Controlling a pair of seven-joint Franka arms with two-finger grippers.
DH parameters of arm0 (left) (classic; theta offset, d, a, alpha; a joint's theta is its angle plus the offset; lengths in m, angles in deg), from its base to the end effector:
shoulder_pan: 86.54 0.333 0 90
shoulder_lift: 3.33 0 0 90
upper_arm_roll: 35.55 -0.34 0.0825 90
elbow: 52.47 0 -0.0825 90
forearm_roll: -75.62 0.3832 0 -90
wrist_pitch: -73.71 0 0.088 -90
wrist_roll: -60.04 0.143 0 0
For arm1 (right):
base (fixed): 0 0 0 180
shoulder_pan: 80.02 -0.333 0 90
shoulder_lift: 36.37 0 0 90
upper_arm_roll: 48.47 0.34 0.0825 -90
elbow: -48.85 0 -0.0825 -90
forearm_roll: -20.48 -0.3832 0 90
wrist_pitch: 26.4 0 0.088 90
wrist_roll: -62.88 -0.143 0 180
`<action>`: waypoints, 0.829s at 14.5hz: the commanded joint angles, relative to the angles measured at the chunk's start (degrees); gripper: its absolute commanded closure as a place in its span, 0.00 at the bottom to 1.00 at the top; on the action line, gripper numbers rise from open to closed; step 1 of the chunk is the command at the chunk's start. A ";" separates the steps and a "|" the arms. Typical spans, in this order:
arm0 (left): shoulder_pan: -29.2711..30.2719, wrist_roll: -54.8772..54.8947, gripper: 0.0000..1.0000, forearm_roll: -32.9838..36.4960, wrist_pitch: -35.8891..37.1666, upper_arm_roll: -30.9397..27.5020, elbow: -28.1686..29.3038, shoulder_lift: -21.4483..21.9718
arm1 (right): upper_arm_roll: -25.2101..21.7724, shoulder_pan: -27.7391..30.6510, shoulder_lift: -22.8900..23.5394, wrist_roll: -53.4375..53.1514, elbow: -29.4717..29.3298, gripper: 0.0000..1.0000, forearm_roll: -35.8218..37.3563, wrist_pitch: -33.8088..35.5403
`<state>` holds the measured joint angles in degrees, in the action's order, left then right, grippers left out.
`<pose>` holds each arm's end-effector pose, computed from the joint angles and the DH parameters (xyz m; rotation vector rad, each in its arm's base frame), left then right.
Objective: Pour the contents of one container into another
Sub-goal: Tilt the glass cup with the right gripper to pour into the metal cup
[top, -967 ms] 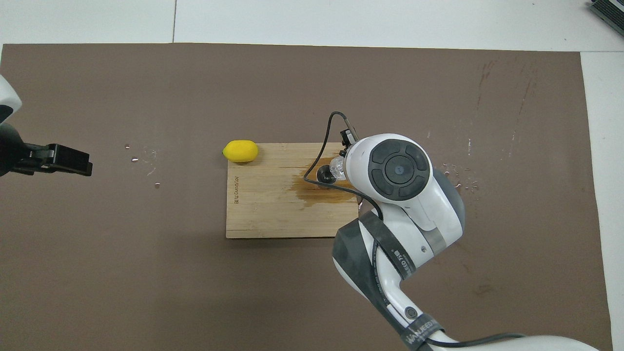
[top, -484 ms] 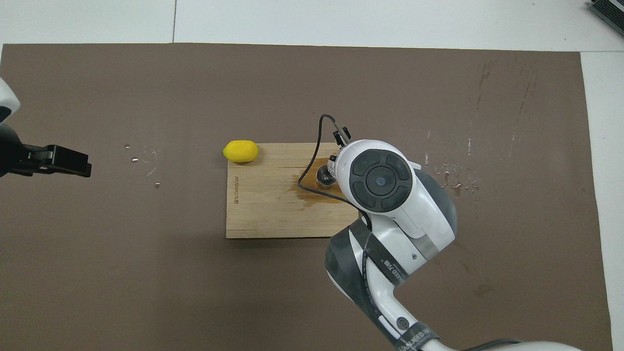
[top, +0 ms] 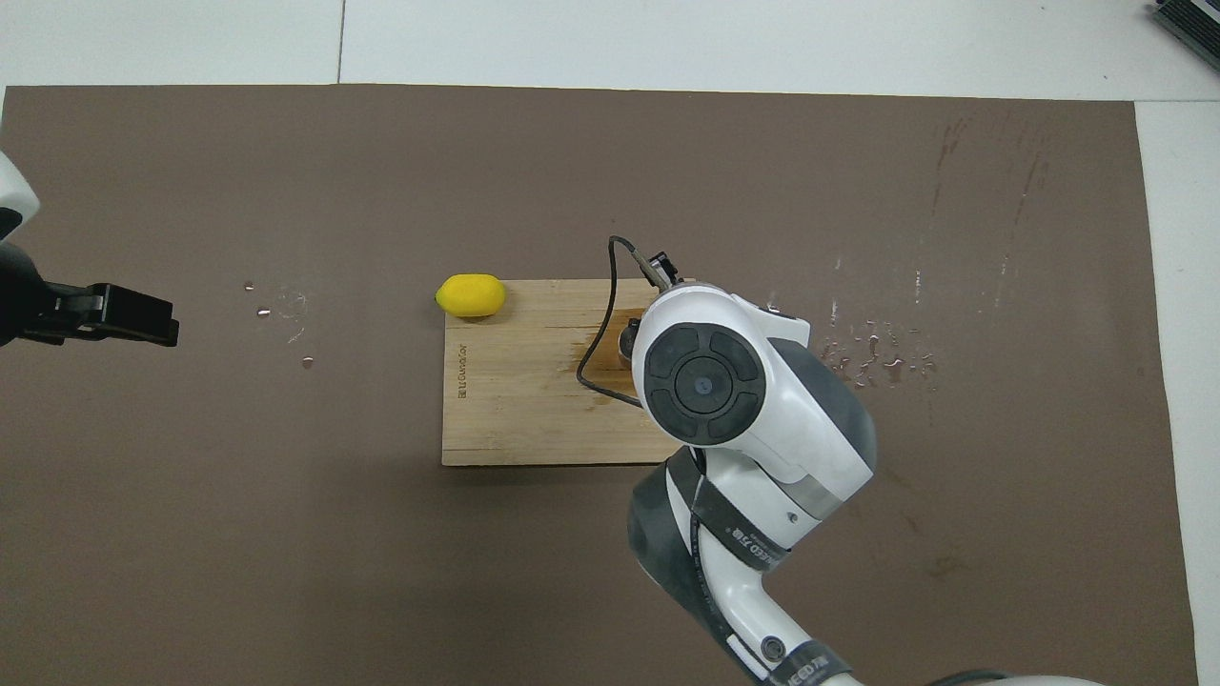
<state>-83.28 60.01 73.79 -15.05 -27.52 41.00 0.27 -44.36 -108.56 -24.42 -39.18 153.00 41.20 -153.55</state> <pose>0.5270 -0.0510 0.6159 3.1164 -0.1290 -0.0327 0.5577 0.3288 0.4341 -2.6441 1.4837 -0.5281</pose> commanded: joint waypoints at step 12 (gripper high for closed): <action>-0.27 -0.59 0.00 -0.28 0.61 -0.38 1.36 1.50 | 0.28 3.13 0.53 -1.48 -1.77 1.00 -13.95 0.50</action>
<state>-83.28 59.99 73.79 -15.02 -27.52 41.00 0.27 -44.63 -106.50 -24.42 -39.34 152.33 29.24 -153.53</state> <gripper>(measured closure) 0.000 0.502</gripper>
